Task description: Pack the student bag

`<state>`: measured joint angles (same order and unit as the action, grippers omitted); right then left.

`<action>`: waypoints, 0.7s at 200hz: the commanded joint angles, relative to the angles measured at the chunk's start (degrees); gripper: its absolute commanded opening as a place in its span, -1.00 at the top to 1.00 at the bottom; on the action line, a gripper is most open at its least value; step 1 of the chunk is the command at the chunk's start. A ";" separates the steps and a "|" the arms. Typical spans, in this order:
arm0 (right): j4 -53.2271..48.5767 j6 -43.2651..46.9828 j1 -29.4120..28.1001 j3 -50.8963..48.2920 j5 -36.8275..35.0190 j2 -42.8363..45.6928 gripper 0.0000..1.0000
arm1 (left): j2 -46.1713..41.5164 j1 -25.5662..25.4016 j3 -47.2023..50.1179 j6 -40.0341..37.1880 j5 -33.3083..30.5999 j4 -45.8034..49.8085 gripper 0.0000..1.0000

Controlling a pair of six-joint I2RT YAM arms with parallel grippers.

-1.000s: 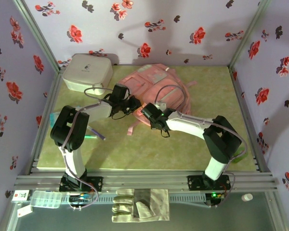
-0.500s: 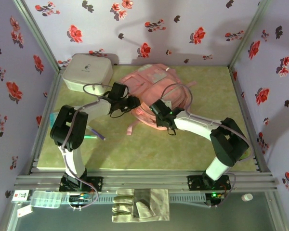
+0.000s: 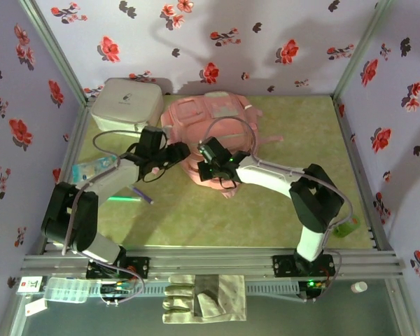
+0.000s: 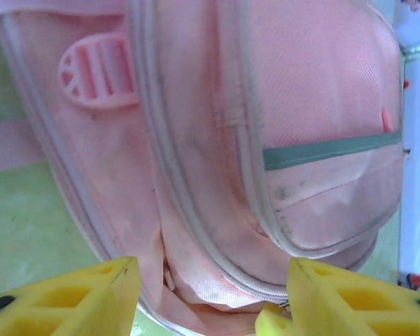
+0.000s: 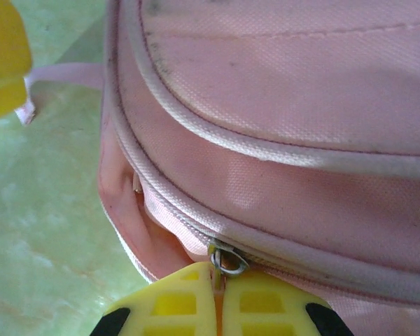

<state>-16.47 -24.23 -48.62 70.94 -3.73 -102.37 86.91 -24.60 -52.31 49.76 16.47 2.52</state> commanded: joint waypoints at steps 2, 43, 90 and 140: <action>4.10 -0.69 -0.86 2.67 2.98 -1.01 0.98 | -1.37 1.64 2.14 4.67 -0.79 -3.76 -0.17; 4.43 -1.35 -1.21 3.06 3.80 -1.49 0.98 | 2.98 2.09 2.09 9.44 3.72 -8.12 -0.05; 5.13 -2.20 -1.30 2.98 4.60 -1.65 0.97 | 7.09 2.05 3.09 14.10 6.49 -15.44 0.12; 5.18 -2.79 -1.26 1.99 3.94 -1.32 0.97 | 10.39 2.05 3.18 15.72 6.56 -17.08 0.36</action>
<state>-14.22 -26.11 -49.15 71.79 -0.78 -103.77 95.44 -22.81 -49.71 63.66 22.11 -11.51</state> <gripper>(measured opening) 0.064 0.359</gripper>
